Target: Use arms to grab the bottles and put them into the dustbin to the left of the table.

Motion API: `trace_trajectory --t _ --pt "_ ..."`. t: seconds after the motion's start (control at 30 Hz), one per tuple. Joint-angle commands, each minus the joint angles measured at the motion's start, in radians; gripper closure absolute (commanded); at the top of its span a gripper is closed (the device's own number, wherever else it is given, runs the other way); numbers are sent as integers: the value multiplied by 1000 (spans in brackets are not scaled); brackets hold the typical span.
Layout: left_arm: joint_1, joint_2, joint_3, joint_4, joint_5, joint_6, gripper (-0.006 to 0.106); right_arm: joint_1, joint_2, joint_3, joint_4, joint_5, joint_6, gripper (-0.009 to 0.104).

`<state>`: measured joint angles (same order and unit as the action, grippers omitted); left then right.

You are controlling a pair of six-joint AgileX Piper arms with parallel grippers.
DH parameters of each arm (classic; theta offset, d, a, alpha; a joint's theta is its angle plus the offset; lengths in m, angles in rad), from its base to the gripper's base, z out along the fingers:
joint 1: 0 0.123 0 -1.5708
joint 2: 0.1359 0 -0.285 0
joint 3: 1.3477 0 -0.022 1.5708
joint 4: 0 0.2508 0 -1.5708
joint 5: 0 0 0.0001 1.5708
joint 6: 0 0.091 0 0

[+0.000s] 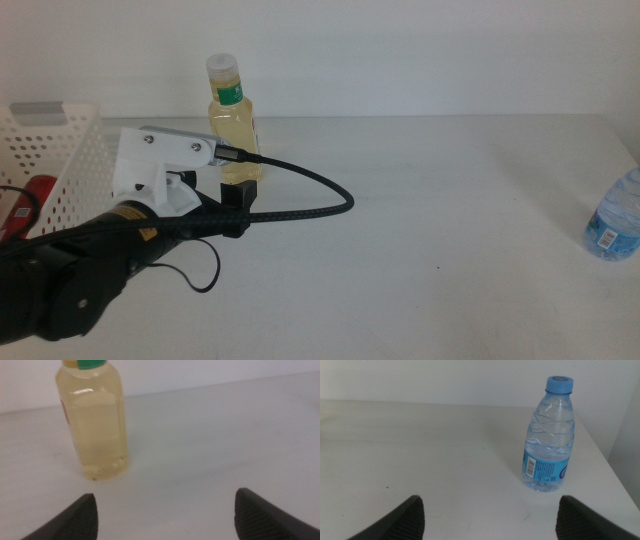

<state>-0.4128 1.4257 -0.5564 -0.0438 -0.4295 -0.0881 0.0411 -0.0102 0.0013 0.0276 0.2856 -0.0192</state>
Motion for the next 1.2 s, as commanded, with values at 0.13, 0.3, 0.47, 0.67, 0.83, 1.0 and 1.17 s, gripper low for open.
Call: trace_trajectory --t 0.13,0.3,0.47,0.67,0.83,1.0,1.17 --pt "-2 69 -26 -96 -308 100 10 -6 -27 -28 -7 -78 -15 19" --pt "-2 152 -59 -153 -381 121 10 -6 -27 -28 -7 -78 -15 19" --pt "-2 234 -134 -182 -387 186 10 -6 -27 -28 -7 -78 -15 19" --pt "-2 327 -243 -228 -385 205 10 -6 -27 -28 -7 -78 -15 19" --pt "19 386 -307 -225 -383 206 10 -6 -27 -28 -7 -78 -15 19" --pt "49 430 -357 -220 -384 200 10 -6 -27 -28 -7 -78 -15 19" --pt "68 465 -392 -205 -384 186 10 -6 -27 -28 -7 -78 -15 19"
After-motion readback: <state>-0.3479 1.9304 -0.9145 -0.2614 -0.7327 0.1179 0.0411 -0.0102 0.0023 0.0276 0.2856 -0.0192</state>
